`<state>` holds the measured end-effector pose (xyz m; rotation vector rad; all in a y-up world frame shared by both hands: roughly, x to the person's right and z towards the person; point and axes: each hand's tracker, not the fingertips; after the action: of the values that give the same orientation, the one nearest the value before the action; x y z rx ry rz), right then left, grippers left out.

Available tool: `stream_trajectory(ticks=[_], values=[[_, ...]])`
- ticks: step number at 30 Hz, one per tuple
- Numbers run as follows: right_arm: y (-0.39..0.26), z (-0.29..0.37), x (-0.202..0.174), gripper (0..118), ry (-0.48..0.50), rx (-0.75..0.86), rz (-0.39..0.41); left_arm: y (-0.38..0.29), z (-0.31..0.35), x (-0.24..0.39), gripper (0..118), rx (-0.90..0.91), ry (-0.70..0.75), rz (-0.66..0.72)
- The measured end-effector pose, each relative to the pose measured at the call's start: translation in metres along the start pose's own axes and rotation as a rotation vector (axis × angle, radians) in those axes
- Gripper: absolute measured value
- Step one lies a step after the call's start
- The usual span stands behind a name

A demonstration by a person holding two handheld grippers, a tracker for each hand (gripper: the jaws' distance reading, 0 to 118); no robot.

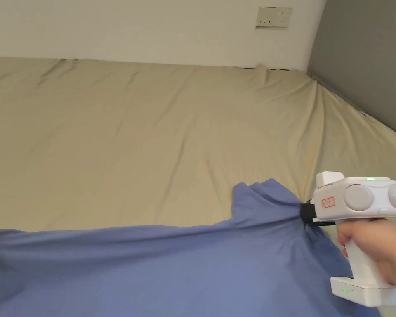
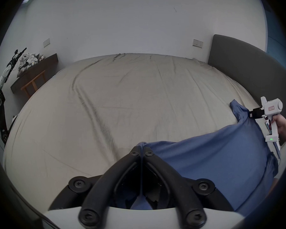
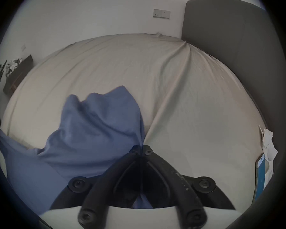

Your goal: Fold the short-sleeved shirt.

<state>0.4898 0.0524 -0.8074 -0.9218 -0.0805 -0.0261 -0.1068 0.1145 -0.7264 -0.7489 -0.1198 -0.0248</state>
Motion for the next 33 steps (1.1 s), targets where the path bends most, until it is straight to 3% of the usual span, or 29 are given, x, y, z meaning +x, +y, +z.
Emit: stream_trajectory(ticks=[4,7,15,19,25,33], values=[[-0.003,0.053,0.01,1,0.059,0.106,-0.083,0.001,0.027,-0.004,0,0.029,-0.017,0.013],[-0.012,0.104,0.006,1,0.084,0.153,-0.005,-0.001,0.059,-0.011,0,0.072,-0.039,0.032],[-0.089,0.241,0.017,1,0.122,0.242,0.013,-0.047,0.157,-0.024,0,0.105,-0.102,0.016],[-0.151,0.281,0.019,1,0.12,0.213,0.081,-0.089,0.189,-0.026,0,0.018,-0.148,-0.043],[-0.238,0.277,0.014,1,0.064,0.033,0.203,-0.156,0.191,-0.016,0,-0.188,-0.169,-0.101],[-0.283,0.247,0.01,1,-0.009,-0.14,0.313,-0.208,0.179,-0.014,0,-0.343,-0.18,-0.081]])
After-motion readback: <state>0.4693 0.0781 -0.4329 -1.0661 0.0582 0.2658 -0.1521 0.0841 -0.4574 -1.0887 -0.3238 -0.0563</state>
